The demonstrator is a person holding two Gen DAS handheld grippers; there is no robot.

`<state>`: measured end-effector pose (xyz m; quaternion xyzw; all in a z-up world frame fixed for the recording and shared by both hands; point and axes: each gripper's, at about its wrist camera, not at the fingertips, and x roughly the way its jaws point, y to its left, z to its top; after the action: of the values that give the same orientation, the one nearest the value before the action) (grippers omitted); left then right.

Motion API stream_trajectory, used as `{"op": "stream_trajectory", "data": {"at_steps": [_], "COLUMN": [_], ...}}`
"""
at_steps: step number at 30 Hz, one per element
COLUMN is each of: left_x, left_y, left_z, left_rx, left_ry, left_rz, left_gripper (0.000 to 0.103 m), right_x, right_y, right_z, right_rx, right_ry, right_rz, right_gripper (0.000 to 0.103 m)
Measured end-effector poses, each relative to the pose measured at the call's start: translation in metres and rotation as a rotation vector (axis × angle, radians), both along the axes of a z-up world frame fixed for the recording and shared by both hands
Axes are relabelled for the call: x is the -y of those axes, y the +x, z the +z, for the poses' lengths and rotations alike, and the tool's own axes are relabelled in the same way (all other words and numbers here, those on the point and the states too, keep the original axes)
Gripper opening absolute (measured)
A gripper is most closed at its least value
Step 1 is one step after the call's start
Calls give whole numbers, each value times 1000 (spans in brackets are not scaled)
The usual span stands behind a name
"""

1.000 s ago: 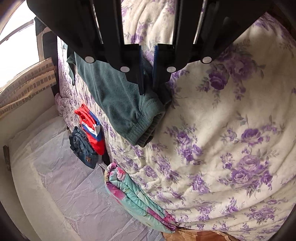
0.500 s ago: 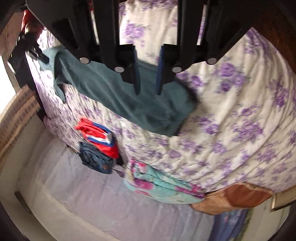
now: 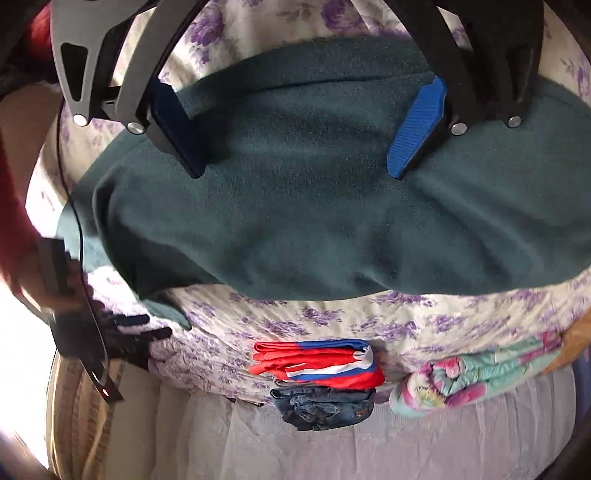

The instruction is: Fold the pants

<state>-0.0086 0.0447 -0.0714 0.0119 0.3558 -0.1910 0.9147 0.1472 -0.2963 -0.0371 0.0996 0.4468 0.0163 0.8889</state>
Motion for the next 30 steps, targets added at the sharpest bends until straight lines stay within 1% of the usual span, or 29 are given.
{"op": "stream_trajectory", "data": {"at_steps": [1, 2, 4, 5, 7, 8, 9, 10, 11, 14, 18, 21, 24, 25, 27, 29, 30], "left_x": [0, -4, -12, -14, -12, -11, -11, -11, -11, -12, -11, -11, -11, -12, -11, -11, -11], "left_y": [-1, 1, 3, 5, 4, 4, 3, 3, 3, 3, 3, 3, 3, 3, 3, 4, 4], "left_z": [0, 1, 1, 1, 1, 0, 0, 0, 0, 0, 0, 0, 0, 0, 0, -1, -1], "left_rx": [1, -7, -19, -18, -6, -1, 4, 5, 5, 7, 7, 7, 8, 8, 7, 5, 4], "left_ry": [3, -14, -67, -80, -76, -70, -68, -70, -76, -78, -76, -76, -76, -76, -74, -71, -69], "left_rz": [0, -3, -13, -18, -22, -21, -21, -22, -23, -24, -23, -23, -24, -24, -20, -16, -14], "left_gripper": [98, 98, 98, 98, 98, 98, 98, 98, 98, 98, 98, 98, 98, 98, 98, 98, 98], "right_x": [-2, -6, -17, -20, -21, -19, -15, -10, -3, 16, 50, 84, 128, 144, 172, 193, 200], "right_y": [7, 13, 19, 22, 18, 13, 8, 3, -3, -26, -72, -131, -200, -219, -245, -258, -262], "right_z": [-7, -13, -25, -31, -34, -33, -30, -27, -24, -11, 9, 22, 18, 12, -6, -22, -25], "right_rx": [-36, -64, -99, -107, -79, -63, -39, -25, -11, 68, 171, 266, 337, 338, 303, 265, 267], "right_ry": [20, 18, -56, -92, -123, -128, -115, -85, -58, -34, 101, 194, 287, 313, 347, 372, 386], "right_rz": [-7, -10, -6, -3, 9, 4, 0, 2, -1, -23, -63, -113, -217, -260, -345, -421, -441], "right_gripper": [67, 67, 67, 67, 65, 53, 38, 17, 4, 4, 3, 3, 3, 3, 3, 7, 7]}}
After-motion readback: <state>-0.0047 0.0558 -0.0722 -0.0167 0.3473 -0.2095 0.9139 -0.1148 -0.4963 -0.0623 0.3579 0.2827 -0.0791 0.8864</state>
